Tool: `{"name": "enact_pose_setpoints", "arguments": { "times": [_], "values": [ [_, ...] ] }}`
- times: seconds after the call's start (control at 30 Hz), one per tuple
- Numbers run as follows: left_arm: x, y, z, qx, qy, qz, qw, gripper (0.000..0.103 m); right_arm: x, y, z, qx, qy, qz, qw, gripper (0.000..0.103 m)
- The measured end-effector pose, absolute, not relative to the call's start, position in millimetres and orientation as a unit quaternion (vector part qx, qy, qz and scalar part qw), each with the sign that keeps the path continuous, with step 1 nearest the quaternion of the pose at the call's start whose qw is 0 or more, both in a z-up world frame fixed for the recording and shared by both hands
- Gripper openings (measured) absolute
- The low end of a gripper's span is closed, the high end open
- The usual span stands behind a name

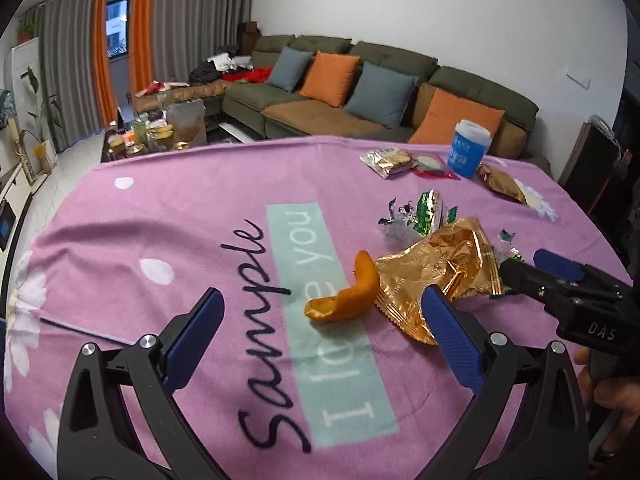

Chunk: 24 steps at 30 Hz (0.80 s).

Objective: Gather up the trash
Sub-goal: 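Grasp an orange peel piece with the left tool while the right tool grasps a green snack packet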

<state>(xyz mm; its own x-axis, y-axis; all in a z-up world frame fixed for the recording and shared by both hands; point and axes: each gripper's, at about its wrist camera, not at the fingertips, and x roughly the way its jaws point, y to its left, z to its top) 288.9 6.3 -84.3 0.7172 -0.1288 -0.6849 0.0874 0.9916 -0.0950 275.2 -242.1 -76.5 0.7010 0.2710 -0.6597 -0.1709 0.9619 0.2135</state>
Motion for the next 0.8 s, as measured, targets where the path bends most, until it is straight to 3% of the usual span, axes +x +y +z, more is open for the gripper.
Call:
{"name": "enact_pose_setpoints", "arguments": {
  "times": [0.1,0.27,0.3,0.37,0.4,0.43,0.53,0.57,0.8],
  "values": [
    [300,1,-92,-0.025,0.392,-0.062,0.918,0.089,286,-241,-83,0.07,0.389,0.121,0.911,0.072],
    [315,-3,-106,-0.027,0.426,-0.076,0.901,0.059,294,-235,-90,0.063,0.414,0.128,0.899,0.051],
    [316,-4,-108,-0.028,0.429,-0.078,0.9,0.058,295,-235,-91,0.063,0.415,0.13,0.898,0.049],
    [318,-4,-109,-0.03,0.43,-0.081,0.899,0.054,296,-234,-91,0.062,0.417,0.135,0.897,0.036],
    [318,-5,-110,-0.03,0.43,-0.081,0.899,0.052,295,-233,-91,0.061,0.416,0.137,0.897,0.035],
    [318,-6,-110,-0.032,0.429,-0.086,0.899,0.043,295,-234,-91,0.062,0.415,0.137,0.897,0.033],
    [315,-4,-109,-0.037,0.425,-0.096,0.899,0.038,292,-237,-89,0.07,0.409,0.138,0.899,0.028],
    [315,-3,-107,-0.042,0.422,-0.097,0.901,0.035,290,-238,-89,0.073,0.408,0.14,0.899,0.022],
    [295,5,-98,-0.056,0.401,-0.099,0.909,0.018,273,-244,-78,0.074,0.393,0.139,0.906,0.022]
  ]
}}
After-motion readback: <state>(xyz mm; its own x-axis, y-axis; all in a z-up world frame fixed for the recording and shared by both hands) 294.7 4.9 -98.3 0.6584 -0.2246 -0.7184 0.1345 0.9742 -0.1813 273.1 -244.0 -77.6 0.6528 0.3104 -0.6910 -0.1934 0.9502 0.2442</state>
